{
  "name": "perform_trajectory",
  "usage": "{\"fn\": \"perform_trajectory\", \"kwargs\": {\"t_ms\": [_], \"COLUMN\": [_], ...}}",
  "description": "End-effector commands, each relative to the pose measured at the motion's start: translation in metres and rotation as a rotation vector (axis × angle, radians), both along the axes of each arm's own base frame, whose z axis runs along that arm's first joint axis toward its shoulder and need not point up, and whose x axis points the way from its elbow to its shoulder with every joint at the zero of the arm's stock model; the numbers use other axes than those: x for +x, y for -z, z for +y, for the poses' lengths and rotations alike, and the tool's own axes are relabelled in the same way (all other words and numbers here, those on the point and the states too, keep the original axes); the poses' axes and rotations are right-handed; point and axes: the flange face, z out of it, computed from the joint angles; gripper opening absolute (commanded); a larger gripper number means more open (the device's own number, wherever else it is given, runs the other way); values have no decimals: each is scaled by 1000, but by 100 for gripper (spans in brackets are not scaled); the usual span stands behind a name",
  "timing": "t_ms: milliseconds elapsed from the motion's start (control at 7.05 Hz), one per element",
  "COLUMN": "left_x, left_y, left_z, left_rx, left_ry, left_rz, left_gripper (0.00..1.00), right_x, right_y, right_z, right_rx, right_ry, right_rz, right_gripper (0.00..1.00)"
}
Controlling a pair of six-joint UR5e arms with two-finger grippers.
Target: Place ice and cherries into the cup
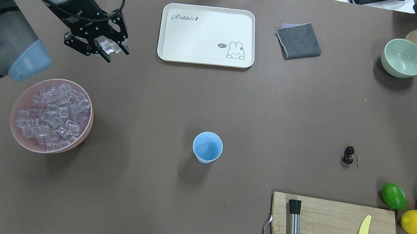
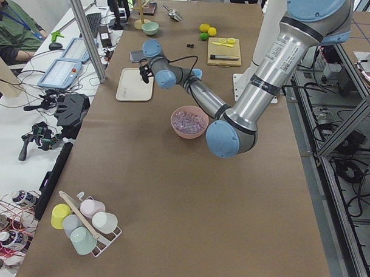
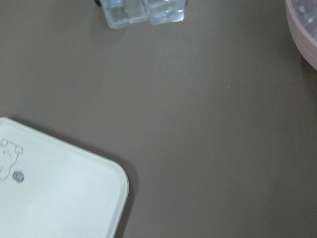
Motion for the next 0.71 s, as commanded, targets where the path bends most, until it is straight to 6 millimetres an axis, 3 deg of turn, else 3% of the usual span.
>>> {"fn": "perform_trajectory", "kwargs": {"t_ms": [0,284,426,568], "left_x": [-132,-253,-294,-301], "left_y": [-18,-16,-10,-7], "left_z": [-59,-78,-77,-76], "left_rx": [-24,-36,-20,-12], "left_ry": [198,348,389,391], "left_rz": [-4,32,57,71], "left_gripper": [0,0,0,0], "right_x": [0,0,-1,-1], "right_y": [5,6,5,5], "right_z": [0,0,0,0], "right_rx": [9,9,8,7], "right_ry": [-1,-2,1,0], "right_rz": [-8,-11,-11,-11], "right_gripper": [100,100,100,100]}}
